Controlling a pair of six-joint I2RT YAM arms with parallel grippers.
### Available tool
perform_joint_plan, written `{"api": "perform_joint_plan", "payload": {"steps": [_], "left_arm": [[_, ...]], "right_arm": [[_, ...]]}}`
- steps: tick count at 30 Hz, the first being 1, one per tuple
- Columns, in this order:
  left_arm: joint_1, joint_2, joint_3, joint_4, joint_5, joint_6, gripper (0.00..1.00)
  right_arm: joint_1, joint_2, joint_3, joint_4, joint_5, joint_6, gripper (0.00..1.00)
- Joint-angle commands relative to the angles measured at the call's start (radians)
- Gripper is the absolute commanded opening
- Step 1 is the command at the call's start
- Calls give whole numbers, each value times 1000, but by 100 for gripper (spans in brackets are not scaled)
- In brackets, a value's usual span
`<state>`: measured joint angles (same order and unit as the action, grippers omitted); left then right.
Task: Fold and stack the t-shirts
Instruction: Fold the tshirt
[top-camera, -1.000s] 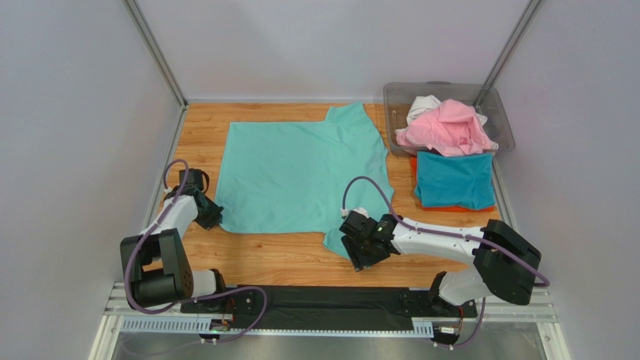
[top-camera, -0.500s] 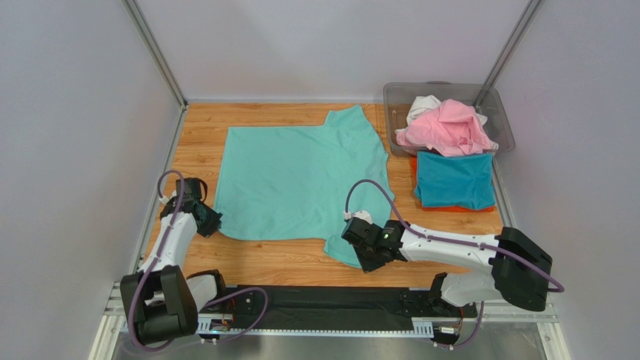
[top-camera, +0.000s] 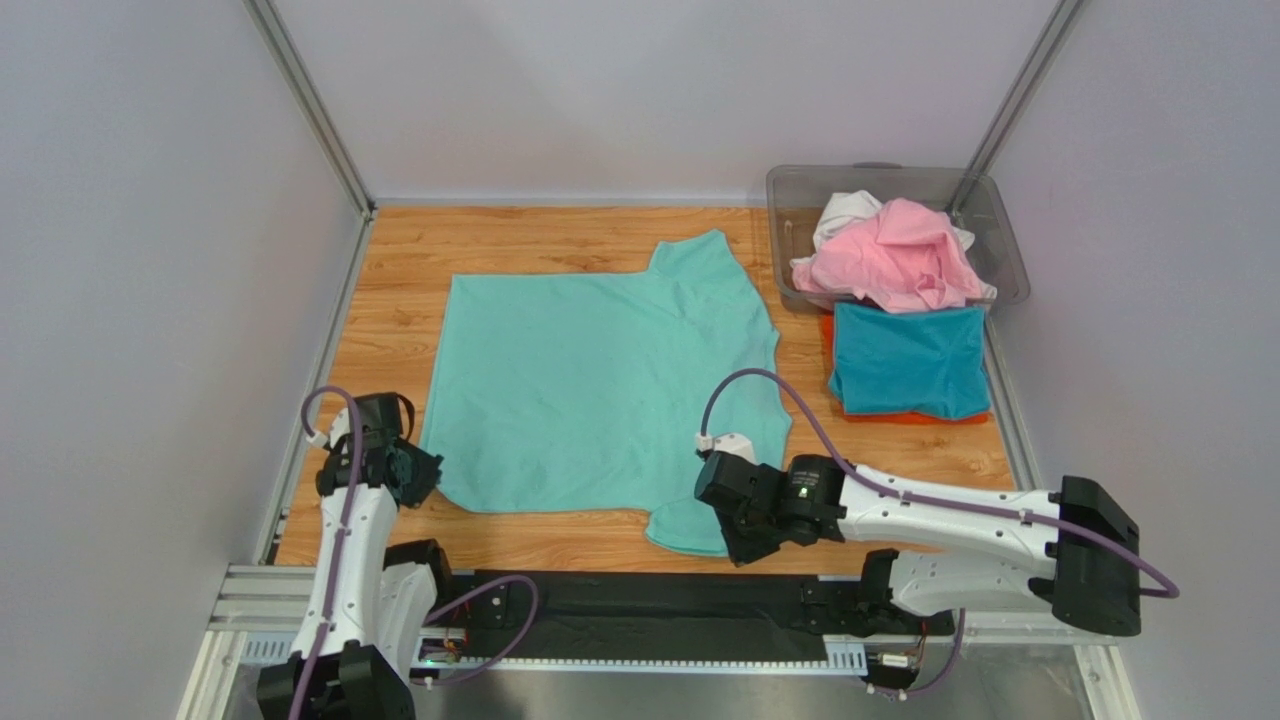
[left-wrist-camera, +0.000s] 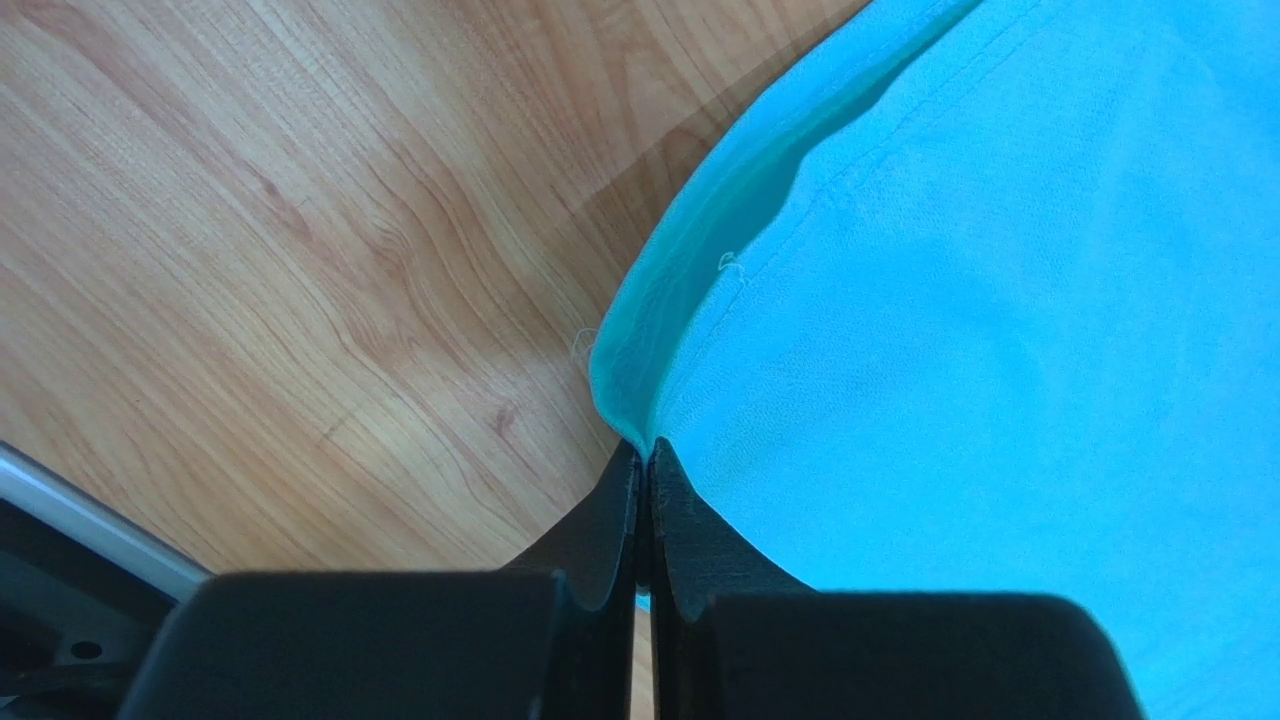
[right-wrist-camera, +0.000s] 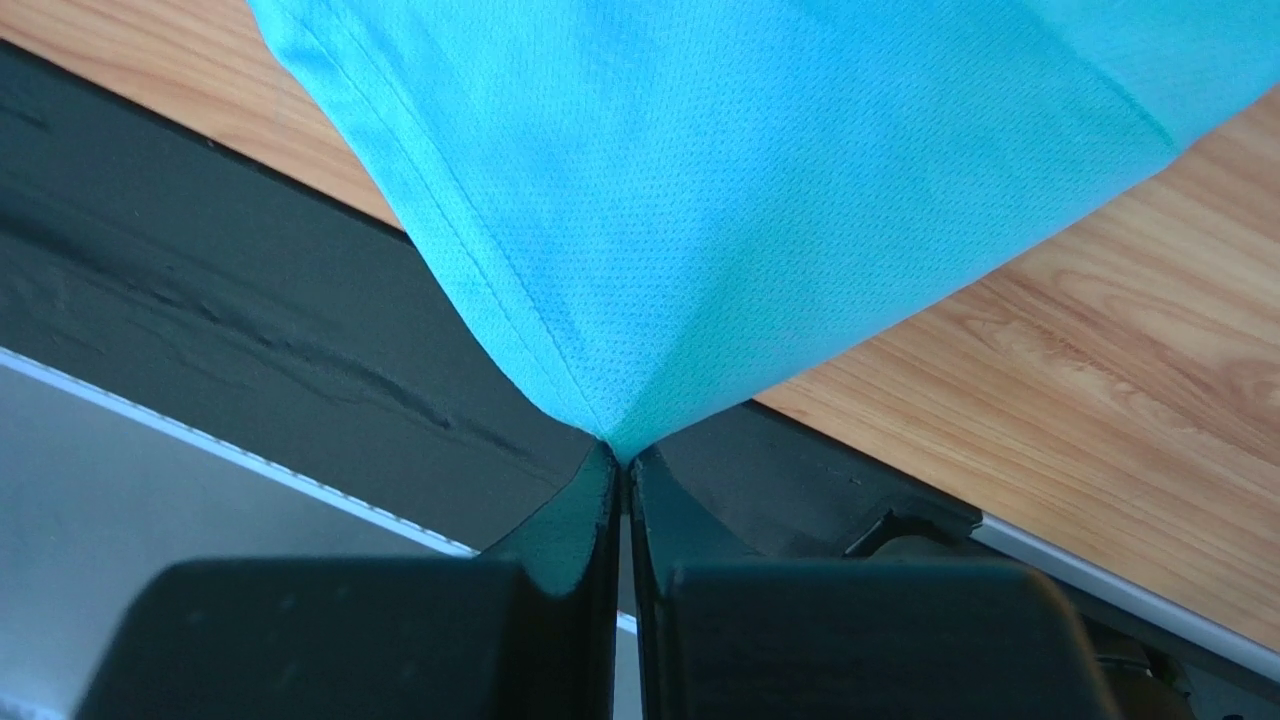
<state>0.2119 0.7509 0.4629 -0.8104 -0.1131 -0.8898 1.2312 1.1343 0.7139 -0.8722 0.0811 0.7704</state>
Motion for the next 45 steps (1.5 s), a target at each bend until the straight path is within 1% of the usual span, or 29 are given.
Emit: {"api": "perform_joint_plan", "payload": {"steps": [1,3,4,6,14,22,28,35,38,45], "left_arm": [[6,21,45,-19,13,-17,0],[4,45,63,-22,16,-15,0],[4,53,80,-23,20,-20,0],[6,74,95,-18,30,-21,0],[4,120,187,14,29,-15,0],[4,266,283,66,61,-6,0],[4,389,342,106,67,15,0],[4,525,408,146,81,25,0],[6,590,433,157,79,23,0],[4,676,473,194,55,20,0]], "right_arm": [[-38,-16,82,-19,57,4,0],[-53,-5,111,-19,100,-19,0],[-59,-1,143,-21,149,-26,0],[-102,18,174,-14,169,-48,0],[-317,87,300,38,143,-193,0],[-473,168,398,96,148,-284,0],[-548,235,484,128,166,-361,0],[-599,340,585,147,161,-450,0],[-621,409,631,148,155,-482,0],[-679,538,708,151,131,-505,0]]}}
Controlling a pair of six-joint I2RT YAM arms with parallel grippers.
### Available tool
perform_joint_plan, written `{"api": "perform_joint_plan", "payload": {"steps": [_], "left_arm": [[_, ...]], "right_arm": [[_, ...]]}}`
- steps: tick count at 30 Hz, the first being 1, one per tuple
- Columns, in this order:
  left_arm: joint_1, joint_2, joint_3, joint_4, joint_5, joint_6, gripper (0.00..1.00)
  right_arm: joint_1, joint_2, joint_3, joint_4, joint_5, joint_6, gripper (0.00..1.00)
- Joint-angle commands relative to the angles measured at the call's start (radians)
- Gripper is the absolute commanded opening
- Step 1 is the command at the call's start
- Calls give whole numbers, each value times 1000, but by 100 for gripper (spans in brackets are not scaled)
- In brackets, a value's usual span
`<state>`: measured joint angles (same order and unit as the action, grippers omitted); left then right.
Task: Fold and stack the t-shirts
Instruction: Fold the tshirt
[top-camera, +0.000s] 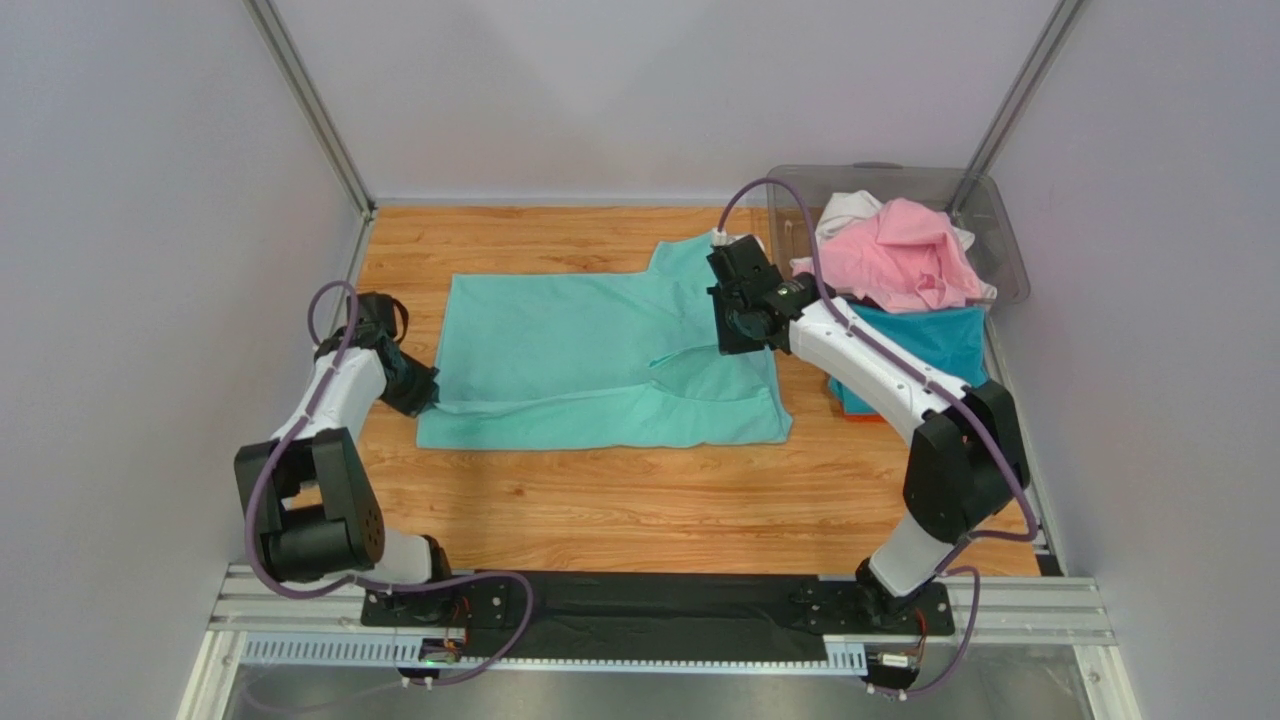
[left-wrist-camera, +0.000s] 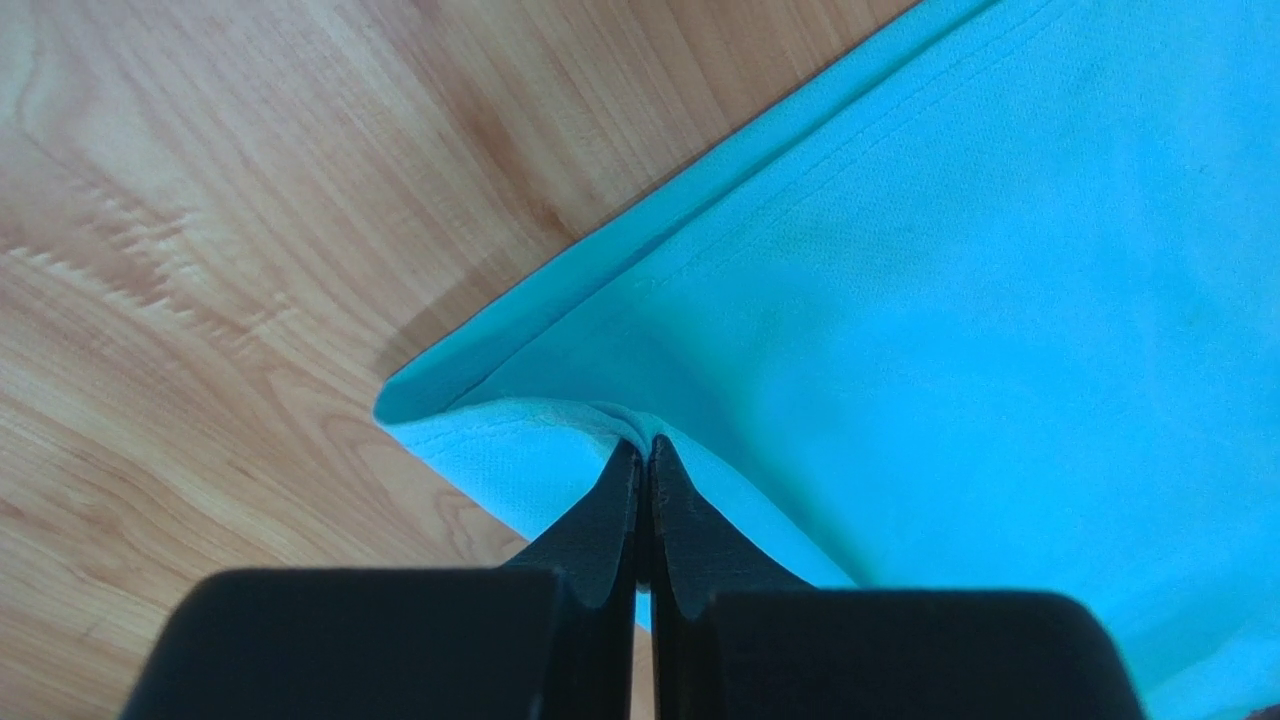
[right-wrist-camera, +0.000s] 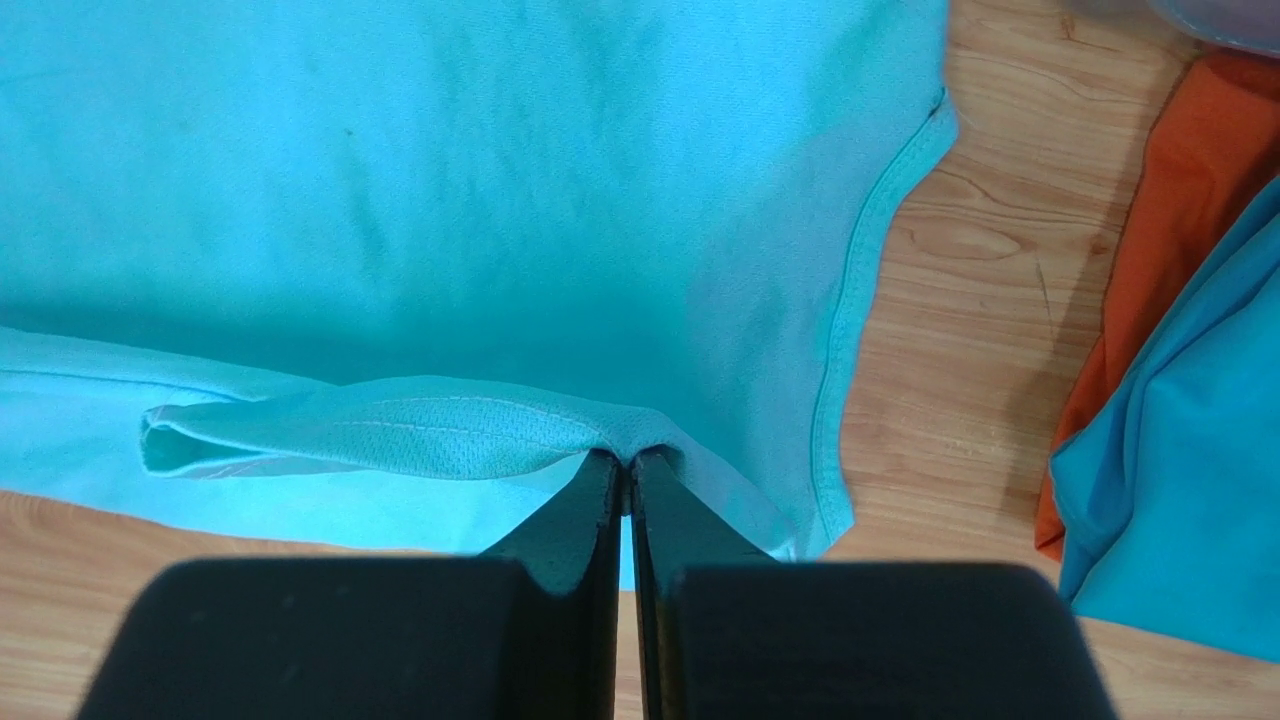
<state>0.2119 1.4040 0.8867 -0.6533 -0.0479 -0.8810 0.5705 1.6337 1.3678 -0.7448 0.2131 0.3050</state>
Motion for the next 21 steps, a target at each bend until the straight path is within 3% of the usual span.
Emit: {"api": "perform_joint_plan", "payload": {"steps": [1,5,8,9,11,12,14,15,18,21], "left_arm": [[4,36,57,47,-10,14,0],[4,133,104,87,9,31,1],[4,197,141,90,11,45,13],[6,211,164,78,11,47,29],[6,230,184,60,14,43,49],[4,230,201,46,17,45,69],[4,204,216,31,26,50,95],[4,190,219,24,29,53,100],[-5,119,209,14,31,62,100],[-43,72,187,14,42,89,100]], "right_arm": [[-26,51,71,27,5,-41,1],[-50,142,108,56,9,-52,0],[-72,216,157,59,5,-55,2],[-80,231,168,61,11,-56,10],[-84,270,214,47,19,-53,22],[-83,276,227,21,19,-52,51],[-83,270,250,-1,19,-35,71],[-83,258,243,-2,8,-30,78],[-63,186,173,15,-13,-6,100],[-28,121,73,42,-59,23,100]]}}
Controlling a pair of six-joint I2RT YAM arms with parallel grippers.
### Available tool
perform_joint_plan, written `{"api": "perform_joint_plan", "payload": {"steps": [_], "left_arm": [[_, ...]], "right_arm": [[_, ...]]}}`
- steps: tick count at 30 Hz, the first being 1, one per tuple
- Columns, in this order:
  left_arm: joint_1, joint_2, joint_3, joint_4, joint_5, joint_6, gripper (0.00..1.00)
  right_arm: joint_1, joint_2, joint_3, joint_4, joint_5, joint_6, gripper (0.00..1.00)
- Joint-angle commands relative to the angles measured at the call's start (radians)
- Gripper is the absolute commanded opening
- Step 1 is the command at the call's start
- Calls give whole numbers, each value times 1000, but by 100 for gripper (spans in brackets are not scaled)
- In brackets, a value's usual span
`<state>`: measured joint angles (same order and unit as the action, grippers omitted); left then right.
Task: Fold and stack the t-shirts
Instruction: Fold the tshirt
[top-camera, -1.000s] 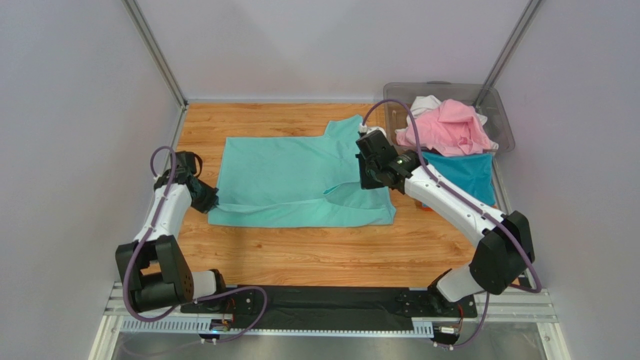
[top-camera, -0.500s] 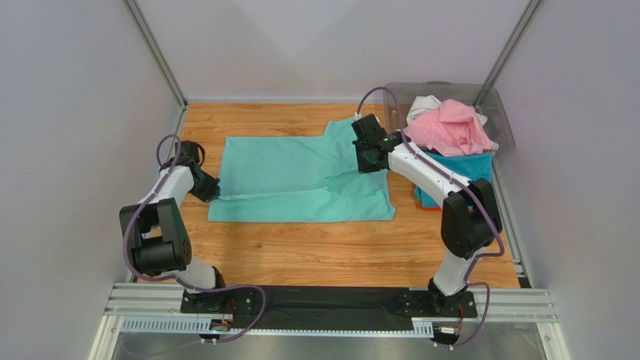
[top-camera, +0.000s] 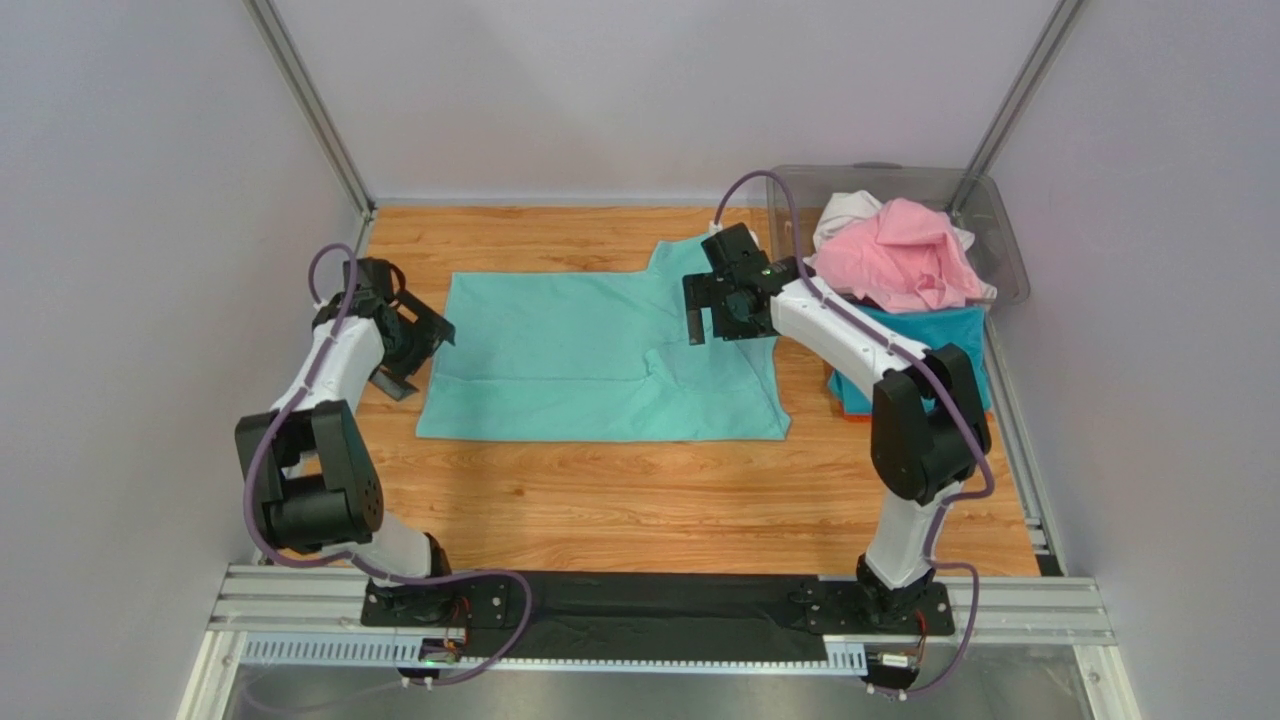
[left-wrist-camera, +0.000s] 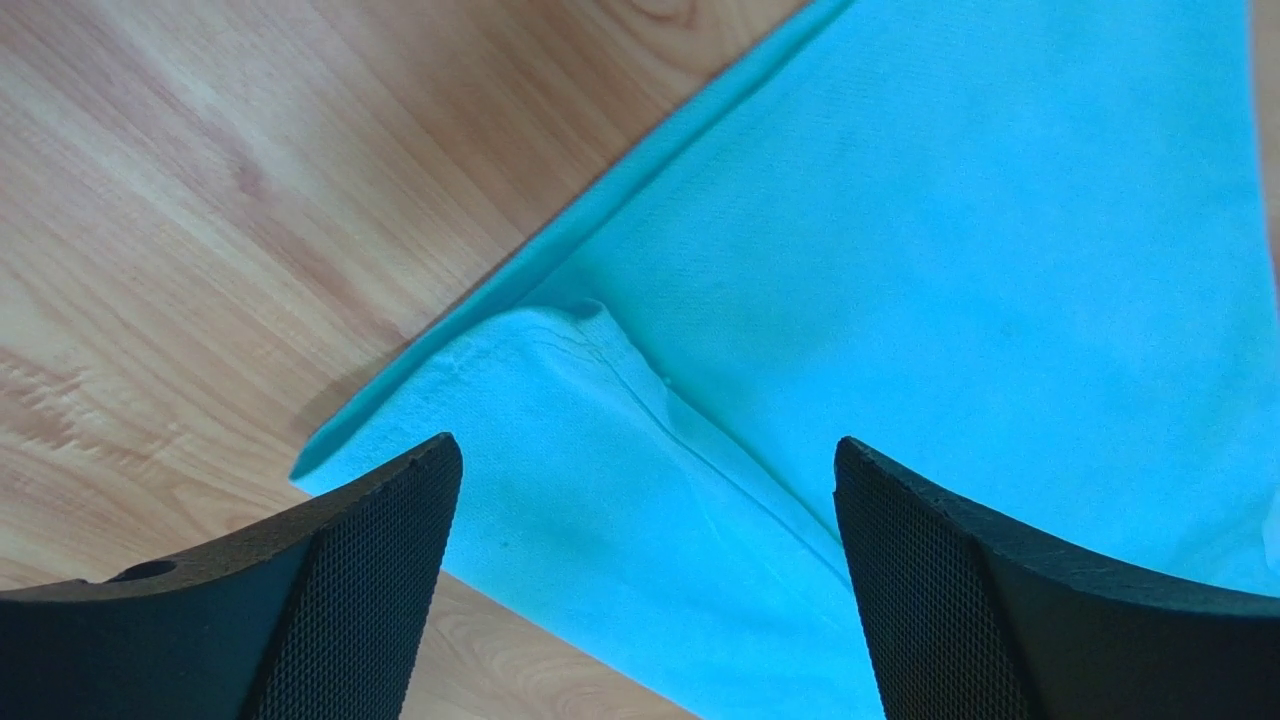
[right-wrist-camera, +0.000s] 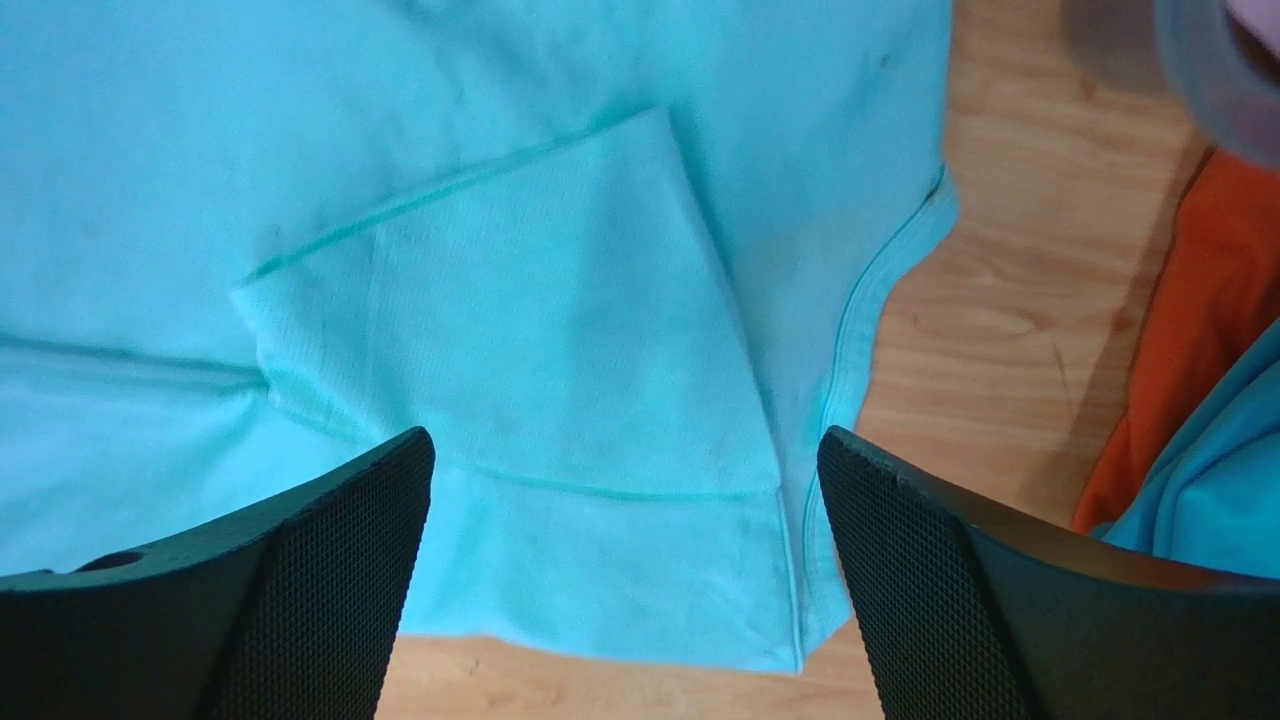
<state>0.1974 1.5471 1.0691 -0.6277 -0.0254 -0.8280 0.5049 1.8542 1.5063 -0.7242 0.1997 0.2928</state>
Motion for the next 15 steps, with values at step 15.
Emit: {"api": "perform_joint_plan", "payload": {"steps": [15], "left_arm": [[-130,174,-38,-1,47,118,100]], "right_arm": [[73,-36,-274,127,-72,89,100]]}}
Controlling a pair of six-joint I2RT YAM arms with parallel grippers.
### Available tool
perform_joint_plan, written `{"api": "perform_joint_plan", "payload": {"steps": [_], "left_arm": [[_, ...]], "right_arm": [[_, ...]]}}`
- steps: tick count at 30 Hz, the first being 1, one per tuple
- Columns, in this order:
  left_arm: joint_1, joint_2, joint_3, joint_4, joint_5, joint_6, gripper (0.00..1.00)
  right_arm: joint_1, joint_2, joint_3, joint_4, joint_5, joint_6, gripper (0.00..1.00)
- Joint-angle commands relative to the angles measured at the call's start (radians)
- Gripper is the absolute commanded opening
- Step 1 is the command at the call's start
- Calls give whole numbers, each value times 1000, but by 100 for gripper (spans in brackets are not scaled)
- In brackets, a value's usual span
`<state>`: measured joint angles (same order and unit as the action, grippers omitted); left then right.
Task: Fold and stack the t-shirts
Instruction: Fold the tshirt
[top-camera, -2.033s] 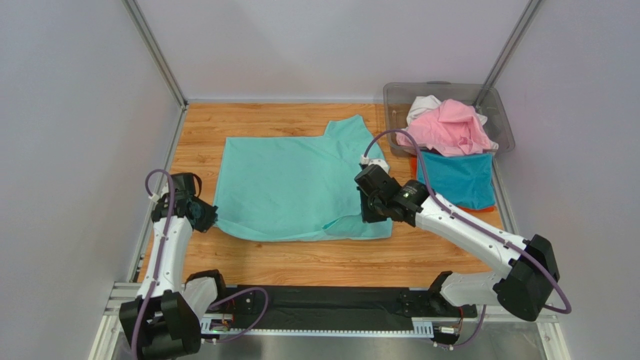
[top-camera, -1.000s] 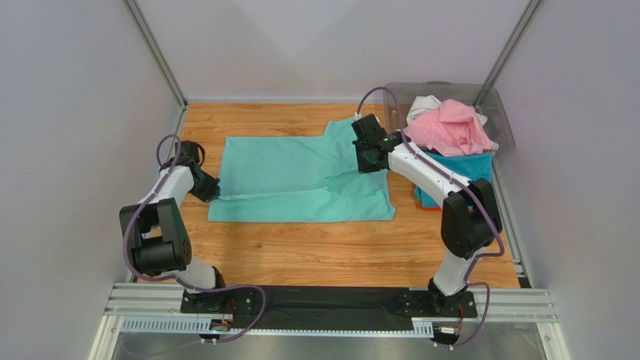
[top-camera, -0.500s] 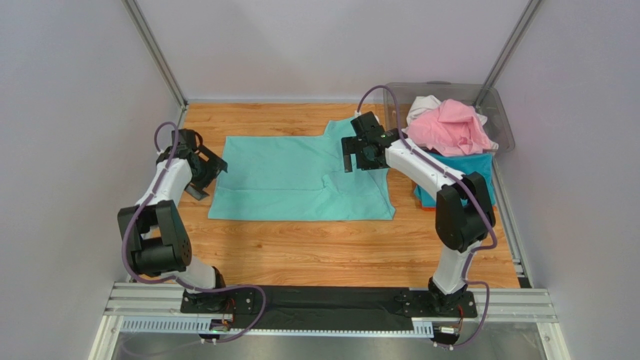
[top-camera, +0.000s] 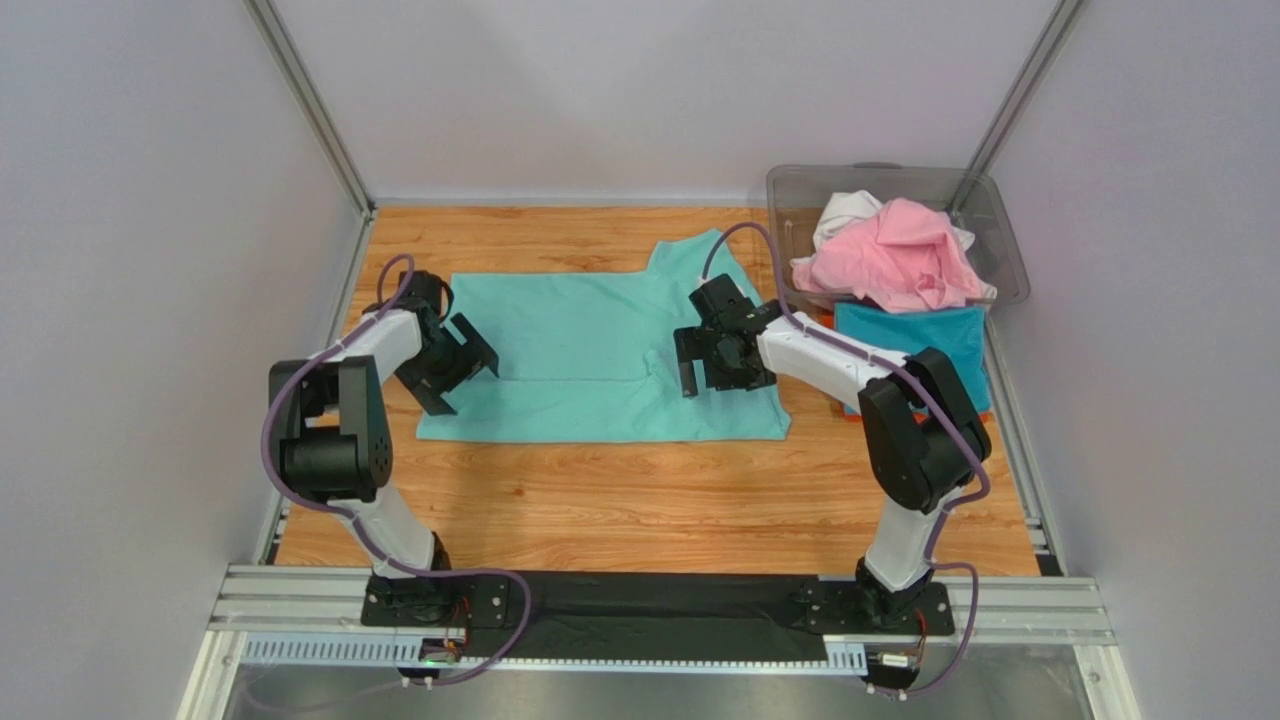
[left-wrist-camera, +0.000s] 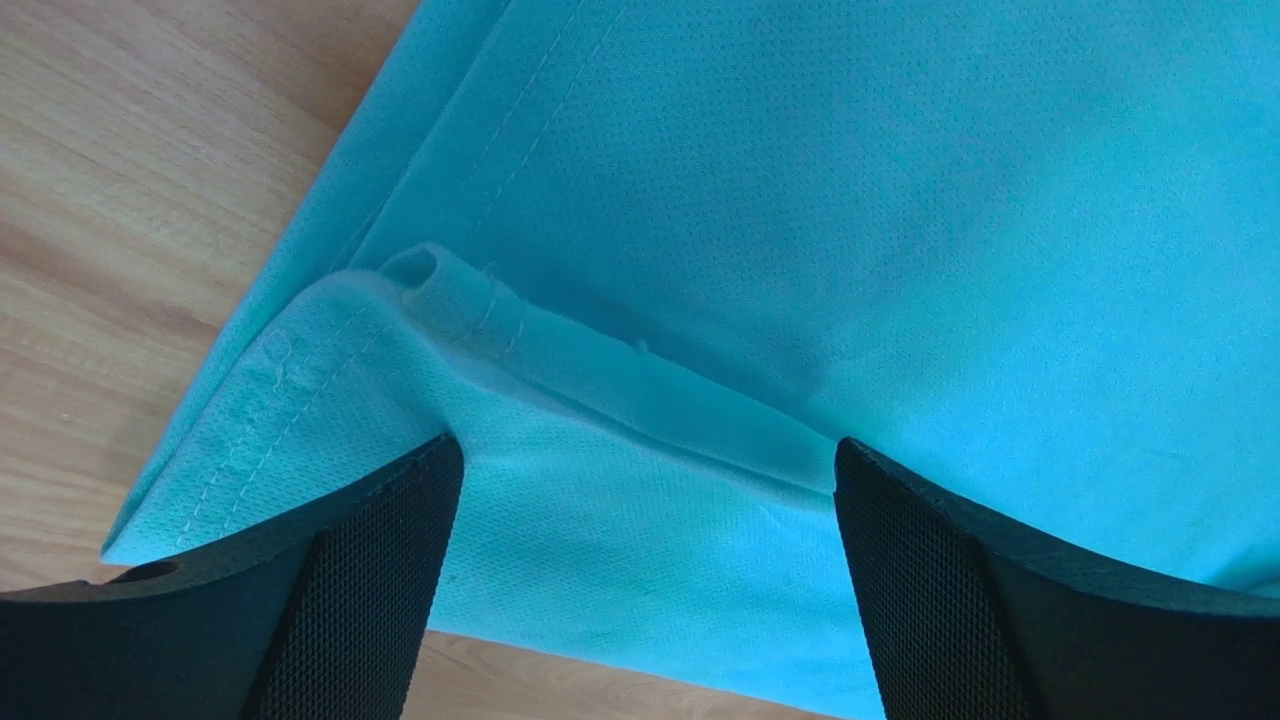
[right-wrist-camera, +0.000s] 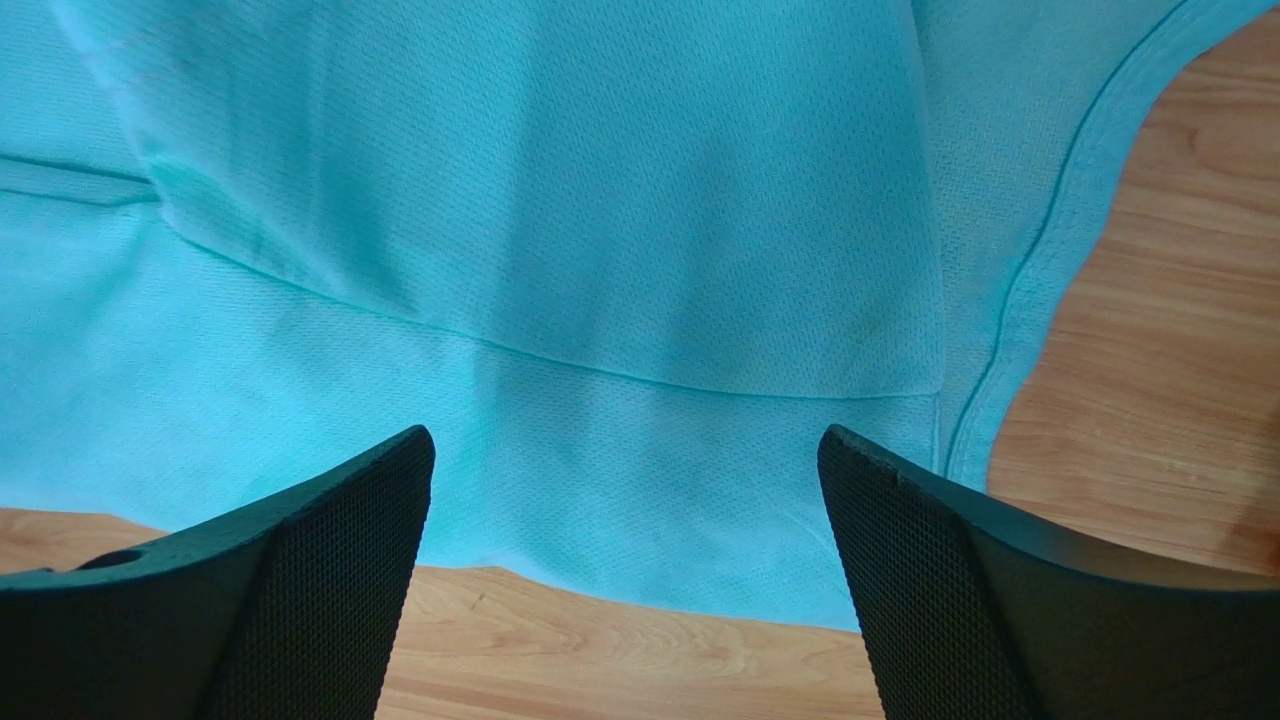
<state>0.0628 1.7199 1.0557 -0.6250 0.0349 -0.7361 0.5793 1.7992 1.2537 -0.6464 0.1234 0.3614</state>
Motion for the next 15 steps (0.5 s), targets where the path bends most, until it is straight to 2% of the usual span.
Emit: {"api": "perform_joint_plan", "payload": {"steps": [1,8,15], "left_arm": [[3,-2,-34,-4,-23,24,100],[3,-83,-150,-4,-64,38,100],[2,-241,-338,-5,-53,7,100]], "right_arm": [[1,23,-33,48,4,36,100],[40,-26,-201,93,-8,94,100],[174,-164,-398,90,28,214,100]]}}
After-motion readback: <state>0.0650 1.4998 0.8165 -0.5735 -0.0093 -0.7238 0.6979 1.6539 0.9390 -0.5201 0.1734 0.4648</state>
